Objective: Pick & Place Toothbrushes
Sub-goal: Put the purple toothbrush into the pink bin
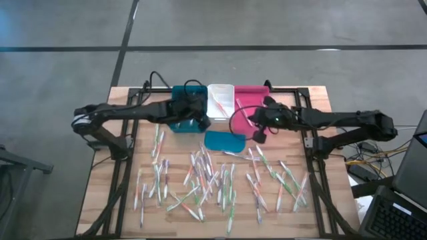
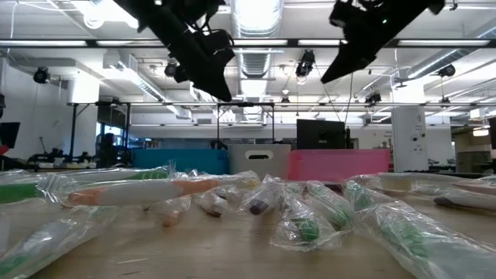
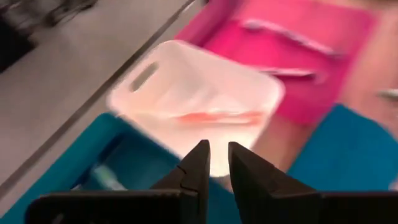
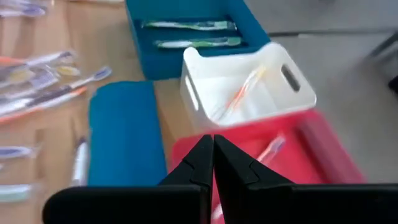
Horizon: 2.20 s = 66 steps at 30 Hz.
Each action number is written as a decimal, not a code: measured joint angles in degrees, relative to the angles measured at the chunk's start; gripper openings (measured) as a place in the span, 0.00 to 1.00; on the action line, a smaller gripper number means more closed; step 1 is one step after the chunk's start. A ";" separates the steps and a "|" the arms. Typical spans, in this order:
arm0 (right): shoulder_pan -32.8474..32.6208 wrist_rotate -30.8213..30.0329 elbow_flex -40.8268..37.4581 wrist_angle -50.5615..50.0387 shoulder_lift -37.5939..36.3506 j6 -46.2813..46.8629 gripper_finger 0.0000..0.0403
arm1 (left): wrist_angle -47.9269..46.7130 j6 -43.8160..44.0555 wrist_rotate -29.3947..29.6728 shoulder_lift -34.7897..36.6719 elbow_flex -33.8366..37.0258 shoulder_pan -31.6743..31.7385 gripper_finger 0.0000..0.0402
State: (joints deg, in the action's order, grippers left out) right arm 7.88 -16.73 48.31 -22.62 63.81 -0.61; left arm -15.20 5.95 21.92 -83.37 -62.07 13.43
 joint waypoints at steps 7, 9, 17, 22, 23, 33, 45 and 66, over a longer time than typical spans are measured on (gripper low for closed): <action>-6.61 -1.45 -0.04 -12.00 -3.63 13.73 0.02 | 22.27 -10.45 -6.69 5.50 12.51 0.09 0.14; -8.45 -1.44 -0.05 -14.83 -3.87 18.12 0.02 | 28.22 -13.04 -8.01 7.08 15.57 0.17 0.15; -16.70 -1.27 -0.09 -16.99 -1.46 26.70 0.02 | 43.51 -19.45 -22.50 13.31 25.05 0.30 0.13; -20.65 -1.06 -0.09 -11.18 0.64 17.45 0.02 | 44.76 -19.19 -24.60 15.93 27.98 0.33 0.11; -21.34 -1.05 -0.09 -10.40 1.11 12.51 0.02 | 44.76 -19.16 -24.60 16.26 28.45 0.33 0.11; -24.17 -2.82 -0.07 -4.67 9.52 -36.61 0.02 | 44.42 -9.47 -24.68 17.20 29.99 -0.08 0.13; -24.24 -22.67 6.72 -4.50 23.76 -85.30 0.02 | 42.13 -9.33 -25.47 17.20 30.30 -1.83 0.13; -25.04 -20.75 17.34 -13.92 42.14 -92.84 0.24 | 42.09 -10.86 -25.50 17.20 30.41 -1.90 0.13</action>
State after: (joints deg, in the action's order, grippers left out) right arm -17.15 -37.48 65.65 -36.54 105.95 -93.45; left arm 26.89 -4.91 -3.57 -66.17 -31.66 11.53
